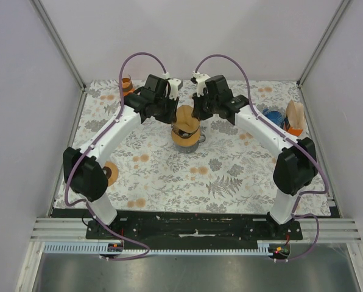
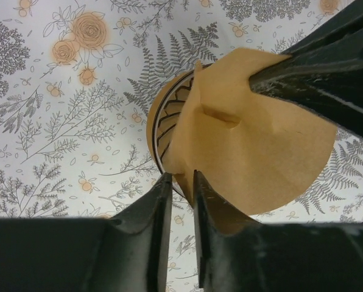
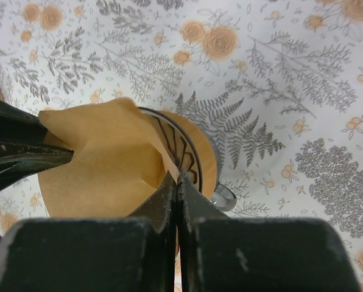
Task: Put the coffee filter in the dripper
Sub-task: Place the coffee filter in the coffee dripper.
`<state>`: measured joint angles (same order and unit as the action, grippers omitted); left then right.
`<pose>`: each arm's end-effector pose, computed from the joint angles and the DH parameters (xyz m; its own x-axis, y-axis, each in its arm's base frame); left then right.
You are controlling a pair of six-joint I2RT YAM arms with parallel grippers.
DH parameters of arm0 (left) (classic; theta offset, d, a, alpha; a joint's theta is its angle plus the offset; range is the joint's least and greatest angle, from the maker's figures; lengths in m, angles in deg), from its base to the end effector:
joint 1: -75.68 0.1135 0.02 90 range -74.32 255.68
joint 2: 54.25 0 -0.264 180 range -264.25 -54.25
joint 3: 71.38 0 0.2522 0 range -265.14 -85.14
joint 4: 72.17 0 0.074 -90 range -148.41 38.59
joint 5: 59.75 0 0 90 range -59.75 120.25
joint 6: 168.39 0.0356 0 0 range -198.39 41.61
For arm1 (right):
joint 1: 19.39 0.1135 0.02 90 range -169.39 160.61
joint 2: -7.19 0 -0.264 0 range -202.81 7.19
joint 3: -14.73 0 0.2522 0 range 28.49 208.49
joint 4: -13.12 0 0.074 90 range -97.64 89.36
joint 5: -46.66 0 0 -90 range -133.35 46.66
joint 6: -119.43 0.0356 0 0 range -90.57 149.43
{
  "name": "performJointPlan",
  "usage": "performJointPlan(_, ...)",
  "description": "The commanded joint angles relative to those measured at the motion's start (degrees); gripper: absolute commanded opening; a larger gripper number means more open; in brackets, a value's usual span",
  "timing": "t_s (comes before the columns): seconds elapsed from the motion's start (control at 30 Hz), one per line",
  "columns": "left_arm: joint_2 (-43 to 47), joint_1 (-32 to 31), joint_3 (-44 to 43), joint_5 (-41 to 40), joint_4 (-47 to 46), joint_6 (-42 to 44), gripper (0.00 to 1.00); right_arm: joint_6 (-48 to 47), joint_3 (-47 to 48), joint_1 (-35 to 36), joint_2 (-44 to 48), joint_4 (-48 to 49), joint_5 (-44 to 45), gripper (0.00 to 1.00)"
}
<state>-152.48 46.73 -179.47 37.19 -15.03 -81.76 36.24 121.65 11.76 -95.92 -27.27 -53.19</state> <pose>0.3308 -0.1879 0.3376 -0.6742 0.3063 -0.6720 0.5135 0.8484 -0.1285 0.3555 0.2220 0.3224 -0.5808 -0.2145 -0.7853 -0.5623 0.8032 0.1964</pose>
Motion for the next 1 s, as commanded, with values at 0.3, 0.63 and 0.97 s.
performJointPlan(0.3, -1.7, 2.14, -5.35, 3.08, -1.1, 0.65, 0.44, -1.36, 4.48, 0.4, -3.76, -3.6, -4.92, 0.0)
performJointPlan(0.63, -2.66, 2.14, -1.48, 4.4, -2.42, 1.53, 0.2, -3.02, 6.58, 0.4, -3.33, -4.48, -5.1, 0.22)
performJointPlan(0.97, -0.82, 2.14, -0.25, 5.01, -2.95, 1.62, 0.06, -6.28, 10.37, 0.48, 1.5, -5.1, -2.81, 0.62)
